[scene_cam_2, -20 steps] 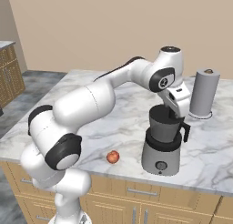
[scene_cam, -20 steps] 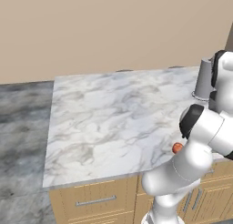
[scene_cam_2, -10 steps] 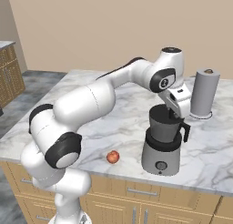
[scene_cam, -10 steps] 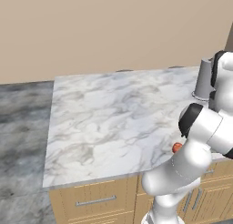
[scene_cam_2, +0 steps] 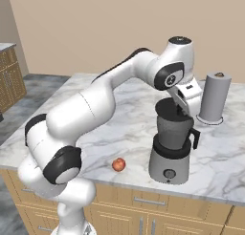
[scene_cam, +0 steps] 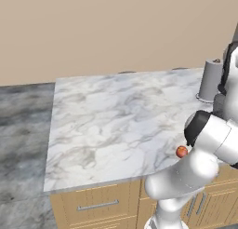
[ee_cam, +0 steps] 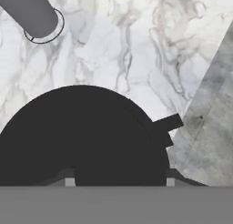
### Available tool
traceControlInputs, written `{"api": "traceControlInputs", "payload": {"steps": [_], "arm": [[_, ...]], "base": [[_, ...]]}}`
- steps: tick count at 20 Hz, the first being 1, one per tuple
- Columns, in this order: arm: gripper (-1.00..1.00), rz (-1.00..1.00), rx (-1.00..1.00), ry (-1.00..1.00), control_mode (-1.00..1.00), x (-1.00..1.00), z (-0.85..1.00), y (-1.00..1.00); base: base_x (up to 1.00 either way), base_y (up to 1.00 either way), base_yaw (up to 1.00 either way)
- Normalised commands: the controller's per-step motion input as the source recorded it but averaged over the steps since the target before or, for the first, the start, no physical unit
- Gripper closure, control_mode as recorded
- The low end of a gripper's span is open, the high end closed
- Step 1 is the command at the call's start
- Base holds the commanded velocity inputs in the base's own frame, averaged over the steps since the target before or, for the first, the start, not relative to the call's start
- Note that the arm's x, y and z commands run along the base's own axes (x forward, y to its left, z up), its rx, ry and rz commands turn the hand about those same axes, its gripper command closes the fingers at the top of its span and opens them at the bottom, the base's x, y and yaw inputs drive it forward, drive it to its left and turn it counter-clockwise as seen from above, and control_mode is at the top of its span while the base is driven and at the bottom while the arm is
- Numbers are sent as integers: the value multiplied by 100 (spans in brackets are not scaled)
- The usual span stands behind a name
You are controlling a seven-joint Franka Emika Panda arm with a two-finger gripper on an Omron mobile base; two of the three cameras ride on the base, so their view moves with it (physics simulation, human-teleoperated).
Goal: Open the blender lid, put the peach in the blender, close the lid, and start the blender.
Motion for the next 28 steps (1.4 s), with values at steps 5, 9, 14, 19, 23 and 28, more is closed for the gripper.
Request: {"api": "traceControlInputs", "payload": {"steps": [5,9,14,19,23,28], "arm": [[100,0,0,-20,-100,-39,91,67],[100,0,-1,-1,-100,-39,29,100],[100,5,-1,5,-100,-29,-2,100],[100,8,0,11,-100,-12,-40,100],[100,12,0,16,-100,0,-78,100],[100,16,0,14,-100,0,-96,100]], "base": [[0,0,0],[0,0,0],[0,0,0],[0,0,0],[0,0,0],[0,0,0]]}}
